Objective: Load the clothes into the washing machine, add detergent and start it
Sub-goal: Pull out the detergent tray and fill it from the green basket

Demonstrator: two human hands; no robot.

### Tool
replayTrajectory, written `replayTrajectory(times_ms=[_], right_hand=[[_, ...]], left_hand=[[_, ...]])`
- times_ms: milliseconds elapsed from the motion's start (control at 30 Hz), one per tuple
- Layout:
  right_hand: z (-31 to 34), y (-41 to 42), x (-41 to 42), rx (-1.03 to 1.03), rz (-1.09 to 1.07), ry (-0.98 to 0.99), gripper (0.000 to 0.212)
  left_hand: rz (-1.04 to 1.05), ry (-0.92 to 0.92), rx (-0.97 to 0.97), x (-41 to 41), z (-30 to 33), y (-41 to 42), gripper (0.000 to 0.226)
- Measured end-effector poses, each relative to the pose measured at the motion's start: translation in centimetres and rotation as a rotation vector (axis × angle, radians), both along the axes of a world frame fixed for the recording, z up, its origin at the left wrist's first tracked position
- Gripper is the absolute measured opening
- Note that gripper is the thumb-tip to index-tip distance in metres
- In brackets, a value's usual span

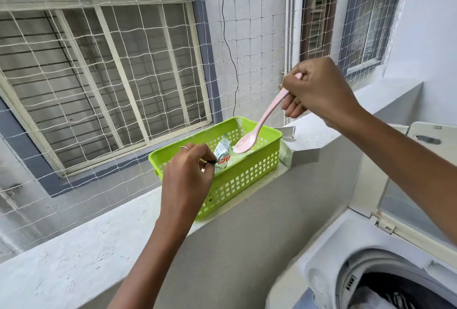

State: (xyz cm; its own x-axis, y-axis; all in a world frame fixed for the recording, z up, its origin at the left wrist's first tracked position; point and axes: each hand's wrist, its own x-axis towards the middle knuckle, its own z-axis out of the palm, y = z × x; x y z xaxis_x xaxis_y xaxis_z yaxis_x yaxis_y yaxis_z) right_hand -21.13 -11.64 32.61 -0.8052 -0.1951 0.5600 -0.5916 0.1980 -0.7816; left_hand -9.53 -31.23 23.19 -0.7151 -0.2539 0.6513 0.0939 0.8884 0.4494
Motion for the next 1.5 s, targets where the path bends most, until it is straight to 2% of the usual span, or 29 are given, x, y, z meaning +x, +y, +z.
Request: replayTrajectory(times_ms=[267, 600, 767, 933, 1000, 1233, 1367, 1500], right_hand=[[0.6, -0.4, 1.4, -0.057, -0.02, 0.129, 0.018], [-0.2, -2.1, 2.9, 0.074, -0.012, 0.23, 0.016], [-0.5, -3.0, 2.0, 0.111, 0.016, 0.174, 0.017], [-1.1, -3.2, -0.2, -0.011, 0.044, -0.106, 0.016], [-1.7, -3.2, -0.4, -0.038, 0.047, -0.159, 0.016], [-3.2, -4.9, 1.6, 0.182, 0.085, 0.097, 0.019], [-4.6, -5.9, 1.8, 0.197, 0.104, 0.046, 0.018], [-5.3, -5.7, 1.1, 0.143, 0.133, -0.092, 0.019]], left_hand=[[-0.048, 0.025, -0.033, 0.2, 0.1, 0.2, 0.016], [-0.041, 0.019, -0.037, 0.1, -0.1, 0.2, 0.013], [-0.035, 0.031, -0.053, 0.1, -0.3, 0.3, 0.012], [-0.04, 0.021, -0.004, -0.2, -0.3, 0.3, 0.011], [-0.042, 0.018, 0.006, -0.2, -0.4, 0.3, 0.01], [-0.068, 0.023, 0.063, -0.2, -0.5, 0.2, 0.012], [-0.071, 0.021, 0.075, -0.1, -0.5, 0.2, 0.013], [-0.069, 0.014, 0.093, -0.2, -0.4, 0.2, 0.015]])
